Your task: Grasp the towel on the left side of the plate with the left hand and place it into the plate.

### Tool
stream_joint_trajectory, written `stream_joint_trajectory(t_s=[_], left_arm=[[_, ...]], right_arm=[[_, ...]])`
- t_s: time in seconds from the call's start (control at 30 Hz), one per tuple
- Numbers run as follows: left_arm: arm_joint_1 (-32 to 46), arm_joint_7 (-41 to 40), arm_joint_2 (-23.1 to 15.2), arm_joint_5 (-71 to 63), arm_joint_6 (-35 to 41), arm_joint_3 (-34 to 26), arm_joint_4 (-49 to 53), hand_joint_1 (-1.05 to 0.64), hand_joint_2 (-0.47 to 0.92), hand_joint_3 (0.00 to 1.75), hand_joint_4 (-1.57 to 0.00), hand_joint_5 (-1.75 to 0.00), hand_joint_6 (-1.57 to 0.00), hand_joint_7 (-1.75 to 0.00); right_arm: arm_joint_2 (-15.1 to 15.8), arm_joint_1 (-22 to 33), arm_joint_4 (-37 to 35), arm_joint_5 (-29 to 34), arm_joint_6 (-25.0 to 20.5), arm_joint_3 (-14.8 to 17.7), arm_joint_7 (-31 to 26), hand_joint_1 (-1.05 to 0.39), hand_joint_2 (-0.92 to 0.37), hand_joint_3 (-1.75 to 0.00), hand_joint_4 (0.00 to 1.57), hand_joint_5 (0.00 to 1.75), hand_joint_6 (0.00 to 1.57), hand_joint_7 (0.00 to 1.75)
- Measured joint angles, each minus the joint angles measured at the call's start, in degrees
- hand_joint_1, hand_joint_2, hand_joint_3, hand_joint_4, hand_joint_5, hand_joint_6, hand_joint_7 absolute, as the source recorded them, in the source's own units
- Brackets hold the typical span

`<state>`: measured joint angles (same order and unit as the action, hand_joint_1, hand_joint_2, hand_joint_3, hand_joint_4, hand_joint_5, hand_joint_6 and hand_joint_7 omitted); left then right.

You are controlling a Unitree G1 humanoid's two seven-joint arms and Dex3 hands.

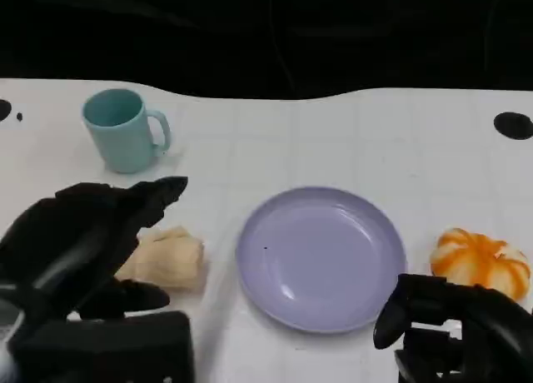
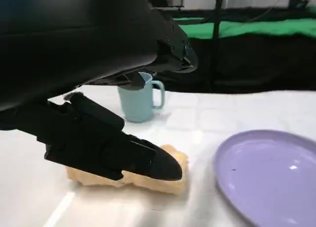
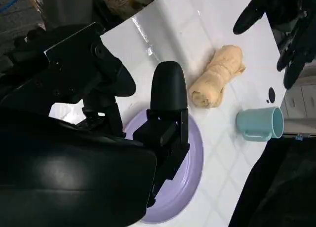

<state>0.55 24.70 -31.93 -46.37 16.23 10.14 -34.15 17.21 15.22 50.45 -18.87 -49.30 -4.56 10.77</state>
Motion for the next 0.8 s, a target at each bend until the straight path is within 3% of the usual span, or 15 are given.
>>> stream_joint_trajectory(t_s=[0.33,0.8], left_arm=[[-9.05,4.24,2.53,-8.0,2.08,6.7,14.75,-0.64,0.91,0.01,-0.3,-0.2,-0.27,-0.02],[-17.41,1.95,5.71,-9.62,0.54,11.72,36.09,-0.62,0.92,0.01,-0.37,-0.12,-0.3,-0.01]], right_arm=[[-0.07,0.64,0.88,-0.09,-0.01,0.01,-0.05,0.01,-0.52,-1.21,0.69,1.73,0.66,1.45],[-0.09,0.89,1.95,-0.09,-0.21,-0.01,-0.15,0.0,-0.52,-1.2,0.69,1.72,0.66,1.44]])
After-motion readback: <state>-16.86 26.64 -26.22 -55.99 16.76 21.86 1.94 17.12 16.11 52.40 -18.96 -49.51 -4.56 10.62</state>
